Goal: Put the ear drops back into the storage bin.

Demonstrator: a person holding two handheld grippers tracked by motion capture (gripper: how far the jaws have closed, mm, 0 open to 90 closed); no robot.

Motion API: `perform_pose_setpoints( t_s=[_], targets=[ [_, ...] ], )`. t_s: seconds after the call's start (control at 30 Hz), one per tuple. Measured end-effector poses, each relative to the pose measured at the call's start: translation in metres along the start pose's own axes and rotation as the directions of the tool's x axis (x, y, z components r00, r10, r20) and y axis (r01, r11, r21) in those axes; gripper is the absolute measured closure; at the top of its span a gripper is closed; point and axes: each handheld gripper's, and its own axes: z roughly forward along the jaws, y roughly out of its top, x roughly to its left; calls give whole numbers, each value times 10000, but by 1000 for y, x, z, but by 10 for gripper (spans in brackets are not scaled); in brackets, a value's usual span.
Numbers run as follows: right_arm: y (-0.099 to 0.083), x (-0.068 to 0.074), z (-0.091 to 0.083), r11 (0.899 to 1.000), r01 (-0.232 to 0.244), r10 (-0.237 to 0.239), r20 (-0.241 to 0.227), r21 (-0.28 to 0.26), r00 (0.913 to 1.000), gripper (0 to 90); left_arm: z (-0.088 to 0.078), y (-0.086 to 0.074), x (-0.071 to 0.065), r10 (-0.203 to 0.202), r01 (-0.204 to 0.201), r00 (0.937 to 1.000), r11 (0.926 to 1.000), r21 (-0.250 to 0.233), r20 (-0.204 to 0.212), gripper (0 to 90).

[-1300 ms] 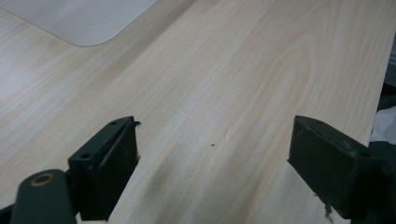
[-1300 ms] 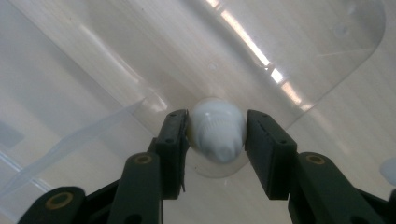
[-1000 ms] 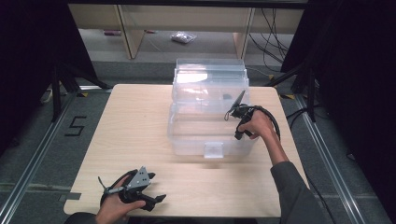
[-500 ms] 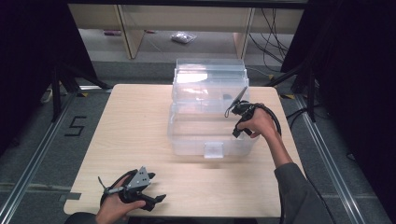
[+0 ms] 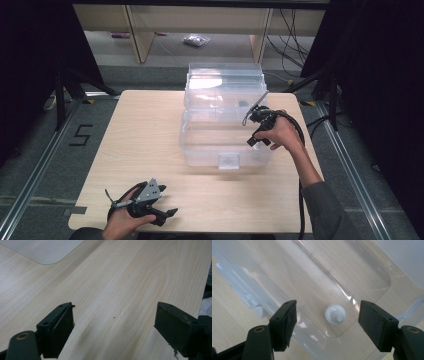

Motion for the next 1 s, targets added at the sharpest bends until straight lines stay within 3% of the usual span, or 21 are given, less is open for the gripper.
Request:
perform_pose_setpoints(
  t_s=[0.73,0.8,0.83,0.9,1.0],
  targets=[
    [-11,24,-18,9940,402,-416,-110,-1017,9991,273,0,0,0,-24,24,10000,10000,-31,1,151],
    [-12,27,-17,9940,453,-471,-158,-993,9988,269,0,0,0,-5,5,10000,10000,5,-39,151],
    [-12,30,-17,9958,233,-250,-179,-885,9995,268,0,0,0,2,-2,10000,10000,3,-28,151],
    [-12,30,-18,9924,523,-540,-121,-1110,9985,266,1,0,-1,-123,123,9999,9999,-61,-25,151],
    [-13,33,-19,9931,388,-406,-147,-1103,9991,264,0,0,0,-26,26,10000,10000,24,-27,151]
  ],
)
